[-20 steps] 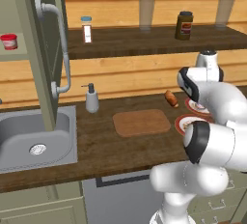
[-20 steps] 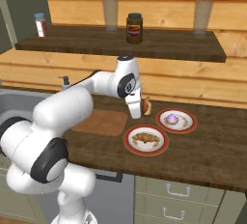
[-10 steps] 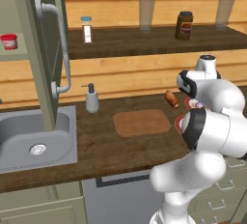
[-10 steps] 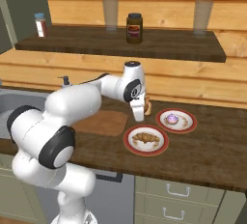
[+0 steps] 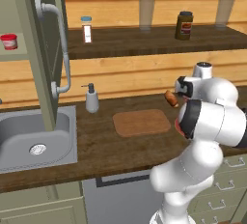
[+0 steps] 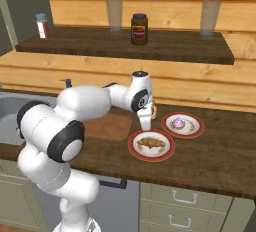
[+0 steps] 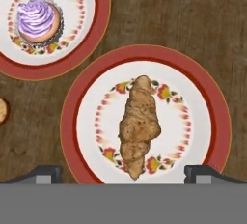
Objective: From the different types of pastries on the counter, select a croissant and place it on the cutting board. Then retrieve a jar of jam from the cabinet and place it alongside the croissant on the cutting board.
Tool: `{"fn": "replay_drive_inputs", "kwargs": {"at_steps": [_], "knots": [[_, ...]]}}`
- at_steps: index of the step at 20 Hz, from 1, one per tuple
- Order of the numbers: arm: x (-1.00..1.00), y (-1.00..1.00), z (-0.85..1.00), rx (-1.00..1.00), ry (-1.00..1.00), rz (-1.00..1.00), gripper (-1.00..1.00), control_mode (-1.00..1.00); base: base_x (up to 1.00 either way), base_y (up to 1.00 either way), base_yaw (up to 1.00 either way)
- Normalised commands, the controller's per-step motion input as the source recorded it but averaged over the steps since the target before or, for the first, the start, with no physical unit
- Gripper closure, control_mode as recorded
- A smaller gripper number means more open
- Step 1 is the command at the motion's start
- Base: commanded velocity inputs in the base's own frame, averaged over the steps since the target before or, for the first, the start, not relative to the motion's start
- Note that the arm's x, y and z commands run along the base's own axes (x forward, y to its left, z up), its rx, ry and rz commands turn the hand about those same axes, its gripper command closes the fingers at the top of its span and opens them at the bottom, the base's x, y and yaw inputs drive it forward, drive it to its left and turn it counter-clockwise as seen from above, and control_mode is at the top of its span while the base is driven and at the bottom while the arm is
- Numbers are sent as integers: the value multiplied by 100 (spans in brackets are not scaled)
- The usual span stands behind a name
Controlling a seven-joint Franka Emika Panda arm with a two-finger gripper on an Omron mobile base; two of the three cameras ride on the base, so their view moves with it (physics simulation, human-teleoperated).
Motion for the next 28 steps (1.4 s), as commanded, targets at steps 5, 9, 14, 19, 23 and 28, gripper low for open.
{"fn": "replay_drive_inputs", "kwargs": {"at_steps": [5, 9, 14, 19, 23, 28], "knots": [[5, -13, -53, 0, 0, 0, -100, -100, 0, 0, 0], [4, -13, -51, 0, 0, -1, -100, -100, 0, 0, 0], [0, -16, -46, 0, 0, -3, -100, -100, 0, 0, 0], [8, -15, -44, 0, 0, -2, -100, -100, 0, 0, 0], [21, -10, -49, 0, 0, 0, -100, -100, 0, 0, 0], [15, -1, -40, 0, 1, 0, 100, -100, 0, 0, 0]]}}
